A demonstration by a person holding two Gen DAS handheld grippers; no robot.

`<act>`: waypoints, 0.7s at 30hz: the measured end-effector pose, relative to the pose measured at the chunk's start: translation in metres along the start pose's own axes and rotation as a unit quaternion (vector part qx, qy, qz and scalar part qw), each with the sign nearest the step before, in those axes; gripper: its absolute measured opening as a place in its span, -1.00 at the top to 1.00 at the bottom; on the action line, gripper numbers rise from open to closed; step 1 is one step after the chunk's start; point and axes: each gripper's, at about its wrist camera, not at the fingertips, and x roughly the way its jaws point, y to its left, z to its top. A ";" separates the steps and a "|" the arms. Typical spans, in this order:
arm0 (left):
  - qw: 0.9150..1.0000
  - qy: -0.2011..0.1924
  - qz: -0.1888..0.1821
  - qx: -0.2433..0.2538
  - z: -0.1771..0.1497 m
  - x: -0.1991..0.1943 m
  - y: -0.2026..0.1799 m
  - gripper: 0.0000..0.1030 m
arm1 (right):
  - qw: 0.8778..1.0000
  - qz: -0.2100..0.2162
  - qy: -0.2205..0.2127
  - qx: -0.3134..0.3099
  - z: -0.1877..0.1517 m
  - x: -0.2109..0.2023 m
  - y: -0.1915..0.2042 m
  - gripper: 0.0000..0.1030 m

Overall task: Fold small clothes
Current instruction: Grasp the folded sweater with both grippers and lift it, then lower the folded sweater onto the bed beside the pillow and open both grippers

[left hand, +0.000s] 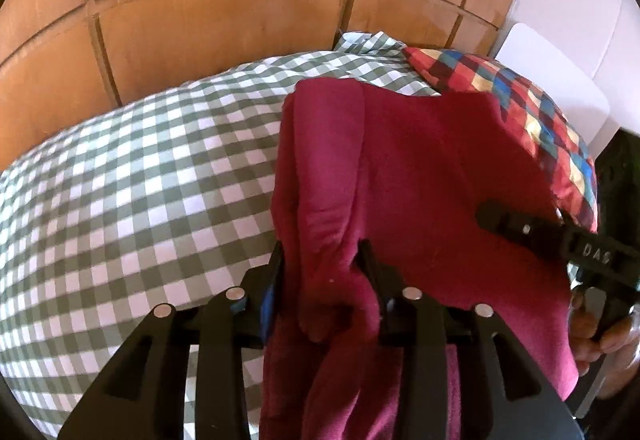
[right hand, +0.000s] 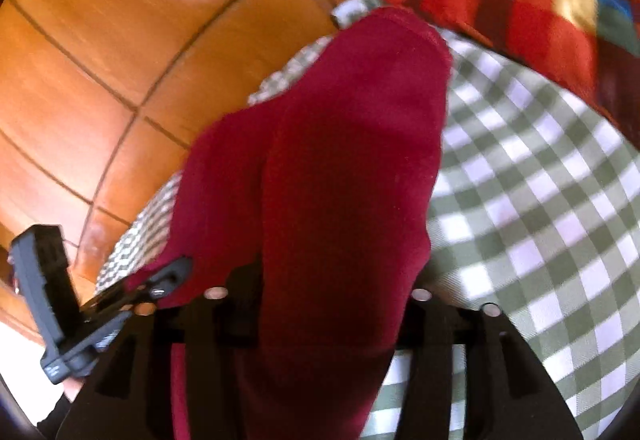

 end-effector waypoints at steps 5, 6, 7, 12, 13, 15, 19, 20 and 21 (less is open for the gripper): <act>0.999 -0.019 -0.002 -0.032 -0.012 -0.025 0.009 -0.06 | 0.996 -0.072 -0.027 -0.042 0.002 -0.031 0.016 -0.58; 0.999 -0.029 0.000 -0.035 -0.015 -0.035 0.011 -0.06 | 0.994 -0.088 -0.040 -0.058 0.000 -0.040 0.022 -0.58; 0.999 -0.039 0.005 -0.037 -0.019 -0.043 0.012 -0.06 | 0.990 -0.099 -0.054 -0.080 -0.003 -0.050 0.031 -0.58; 0.997 -0.062 0.030 -0.042 -0.034 -0.065 0.014 -0.04 | 0.970 -0.132 -0.074 -0.191 -0.036 -0.070 0.077 -0.41; 0.997 -0.062 0.038 -0.040 -0.037 -0.065 0.013 -0.04 | 0.963 -0.136 -0.070 -0.221 -0.050 -0.070 0.088 -0.25; 0.997 -0.051 0.058 -0.032 -0.041 -0.060 0.011 -0.04 | 0.955 -0.144 -0.060 -0.253 -0.072 -0.064 0.098 0.00; 0.996 -0.023 0.087 -0.028 -0.044 -0.039 0.011 -0.06 | 0.946 -0.175 -0.056 -0.268 -0.099 -0.041 0.096 0.05; 0.995 -0.022 0.090 -0.026 -0.044 -0.036 0.011 -0.06 | 0.947 -0.177 -0.056 -0.261 -0.100 -0.036 0.091 0.05; 0.995 -0.023 0.093 -0.022 -0.043 -0.033 0.010 -0.06 | 0.947 -0.178 -0.060 -0.259 -0.100 -0.034 0.088 0.05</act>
